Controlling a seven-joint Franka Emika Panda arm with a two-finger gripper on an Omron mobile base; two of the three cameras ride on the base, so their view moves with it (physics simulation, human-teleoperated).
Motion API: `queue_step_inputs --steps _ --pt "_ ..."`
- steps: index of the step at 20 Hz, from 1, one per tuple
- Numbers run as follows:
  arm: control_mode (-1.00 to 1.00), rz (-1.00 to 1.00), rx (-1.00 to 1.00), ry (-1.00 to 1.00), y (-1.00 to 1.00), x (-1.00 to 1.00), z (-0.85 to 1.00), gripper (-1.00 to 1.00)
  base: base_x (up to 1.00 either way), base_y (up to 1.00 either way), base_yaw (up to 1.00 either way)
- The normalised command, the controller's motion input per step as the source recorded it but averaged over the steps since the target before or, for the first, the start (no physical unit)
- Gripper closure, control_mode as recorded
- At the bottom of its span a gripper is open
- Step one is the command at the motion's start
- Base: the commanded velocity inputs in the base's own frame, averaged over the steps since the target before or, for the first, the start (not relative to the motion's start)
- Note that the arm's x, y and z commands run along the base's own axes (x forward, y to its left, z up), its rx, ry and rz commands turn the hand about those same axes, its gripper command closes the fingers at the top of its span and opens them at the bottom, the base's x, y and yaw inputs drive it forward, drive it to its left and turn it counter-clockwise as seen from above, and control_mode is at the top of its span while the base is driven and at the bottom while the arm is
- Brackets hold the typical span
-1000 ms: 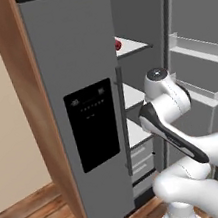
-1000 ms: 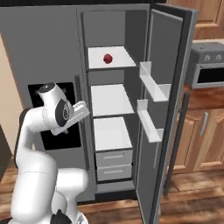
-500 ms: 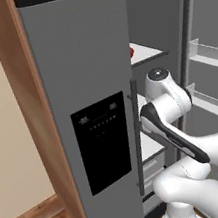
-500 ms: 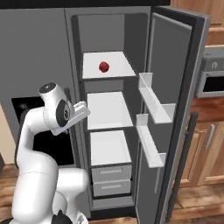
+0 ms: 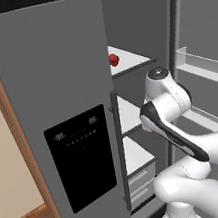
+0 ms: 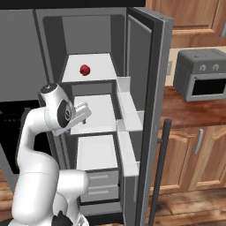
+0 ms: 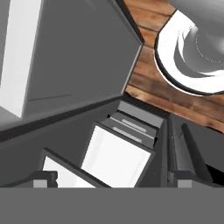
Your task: Place the cold items (bell pepper and lemon) from the fridge in one tupperware on the dining counter. Place the warm items (kebab skewer and hot dog) in the stove area in another tupperware.
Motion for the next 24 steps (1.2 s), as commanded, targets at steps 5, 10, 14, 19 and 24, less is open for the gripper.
queue_step_inputs --steps 5,10,14,19,24 --pt "-1.0 0.02 0.09 -0.06 0.0 0.54 0.02 -1.0 0.0 0.0 0.0" --pt "-1.0 0.01 0.05 -0.13 0.18 0.43 0.46 -1.0 0.0 0.0 0.0" --pt "-1.0 -0.03 0.07 -0.36 0.05 0.09 0.93 -1.0 0.0 0.0 0.0" --pt "-1.0 -0.02 0.2 -0.23 -0.16 0.14 0.87 -1.0 0.0 0.0 0.0" --pt "-1.0 0.0 0.23 -0.12 -0.01 0.43 0.54 -1.0 0.0 0.0 0.0"
